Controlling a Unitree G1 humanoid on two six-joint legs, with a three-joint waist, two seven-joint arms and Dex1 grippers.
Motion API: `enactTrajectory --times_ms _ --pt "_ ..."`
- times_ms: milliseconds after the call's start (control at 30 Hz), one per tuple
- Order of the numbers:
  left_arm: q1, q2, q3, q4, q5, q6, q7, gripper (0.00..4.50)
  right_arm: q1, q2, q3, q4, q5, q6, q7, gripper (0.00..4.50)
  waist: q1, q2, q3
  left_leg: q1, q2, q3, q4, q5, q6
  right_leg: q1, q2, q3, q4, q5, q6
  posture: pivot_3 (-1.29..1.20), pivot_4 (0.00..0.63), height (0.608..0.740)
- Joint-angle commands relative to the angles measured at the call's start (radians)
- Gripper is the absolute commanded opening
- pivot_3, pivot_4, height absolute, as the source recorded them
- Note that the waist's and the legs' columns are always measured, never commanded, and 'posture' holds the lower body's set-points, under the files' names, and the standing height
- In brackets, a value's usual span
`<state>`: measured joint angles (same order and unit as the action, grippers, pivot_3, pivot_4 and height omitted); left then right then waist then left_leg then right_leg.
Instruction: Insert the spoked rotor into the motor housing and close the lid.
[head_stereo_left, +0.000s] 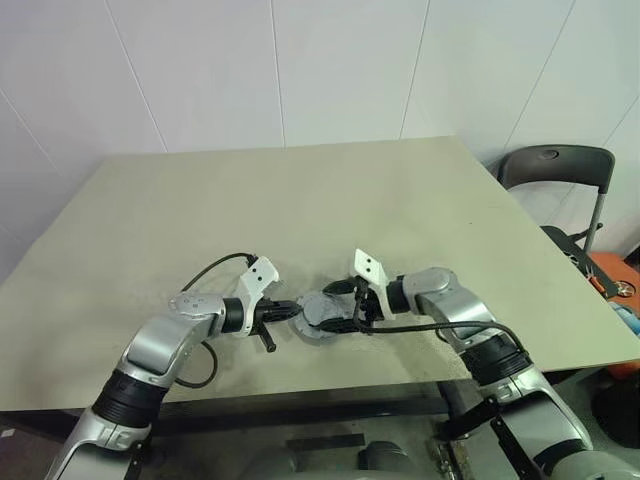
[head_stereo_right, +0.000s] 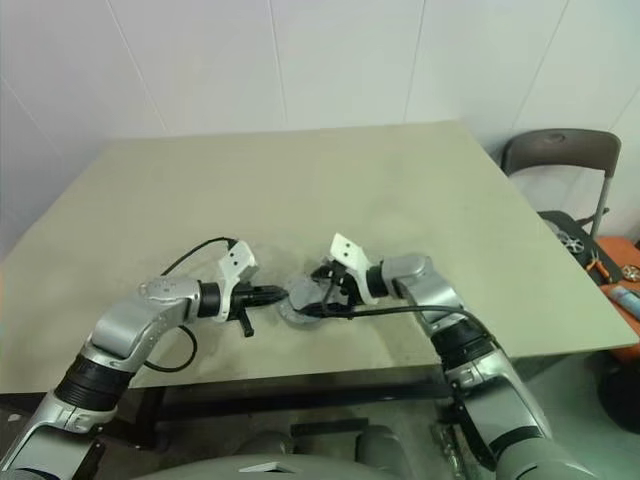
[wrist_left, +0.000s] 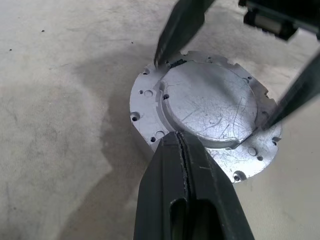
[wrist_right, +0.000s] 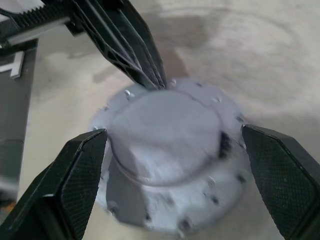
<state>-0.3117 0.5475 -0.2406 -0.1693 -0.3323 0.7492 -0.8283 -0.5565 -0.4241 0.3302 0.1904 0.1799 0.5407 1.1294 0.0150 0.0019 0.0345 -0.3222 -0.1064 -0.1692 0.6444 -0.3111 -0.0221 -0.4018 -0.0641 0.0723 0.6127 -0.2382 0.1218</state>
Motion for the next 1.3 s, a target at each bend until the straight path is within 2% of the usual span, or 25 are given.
enactTrajectory --times_ms 33,167,267,367,500,800,1200,1300 --pt "0.004 0.003 -0.046 0.03 0.029 0.003 -0.008 0.0 -0.041 -0.012 -0.065 -0.017 0.051 0.067 -0.003 4.49 0.001 0.0 0.001 -0.001 0.0 0.0 0.0 0.0 0.0 -0.001 0.0 0.0 0.0 0.0 0.0 0.0 0.0 0.74" --pt "0.003 0.003 -0.046 0.036 0.033 -0.003 -0.014 0.0 -0.06 0.008 -0.183 -0.017 0.138 0.259 -0.086 4.49 0.0 0.0 0.001 -0.003 0.0 0.0 0.0 0.0 0.0 -0.002 0.0 0.0 0.0 0.001 -0.001 0.0 0.0 0.74" --pt "0.003 0.002 -0.045 0.039 0.036 -0.008 -0.018 0.0 -0.114 0.028 -0.33 0.008 0.266 0.622 -0.172 4.49 0.0 0.001 0.002 -0.003 0.0 0.0 0.0 0.0 0.0 -0.003 0.0 0.0 0.0 0.003 -0.004 0.0 0.0 0.74" --pt "0.004 0.001 -0.043 0.04 0.038 -0.01 -0.022 0.0 -0.145 0.034 -0.417 0.043 0.276 0.842 -0.288 4.49 0.001 0.001 0.002 -0.004 0.0 0.0 0.0 0.0 0.0 -0.004 0.0 0.0 0.0 0.003 -0.004 0.0 0.0 0.74" --pt "0.004 0.002 -0.043 0.041 0.04 -0.016 -0.026 0.0 -0.182 0.045 -0.51 0.175 0.313 1.055 -0.343 4.49 0.0 0.001 0.002 -0.004 0.0 0.0 -0.001 0.0 0.0 -0.004 -0.001 0.0 0.0 0.003 -0.004 0.0 0.0 0.74" --pt "0.008 0.003 -0.036 0.033 0.039 -0.017 -0.029 0.0 -0.179 0.09 -0.628 0.405 0.503 1.074 -0.45 4.49 -0.003 0.002 0.002 -0.005 0.0 0.001 0.0 0.0 0.0 -0.005 0.0 0.0 0.0 0.003 -0.004 0.0 0.0 0.74" --pt "0.009 0.02 -0.029 0.023 0.036 -0.01 -0.038 0.0 -0.127 0.174 -0.649 0.394 0.68 1.074 -0.612 4.49 -0.01 0.002 0.002 -0.005 0.0 0.0 -0.001 0.0 0.0 -0.006 0.0 0.0 0.0 0.003 -0.004 0.0 0.0 0.74" --pt "0.012 0.022 -0.027 0.02 0.034 -0.008 -0.038 0.0 -0.113 0.175 -0.648 0.384 0.724 1.074 -0.639 3.9 -0.011 0.002 0.002 -0.005 0.0 0.0 -0.001 0.0 0.0 -0.006 0.0 0.0 0.0 0.003 -0.004 0.0 0.0 0.74"
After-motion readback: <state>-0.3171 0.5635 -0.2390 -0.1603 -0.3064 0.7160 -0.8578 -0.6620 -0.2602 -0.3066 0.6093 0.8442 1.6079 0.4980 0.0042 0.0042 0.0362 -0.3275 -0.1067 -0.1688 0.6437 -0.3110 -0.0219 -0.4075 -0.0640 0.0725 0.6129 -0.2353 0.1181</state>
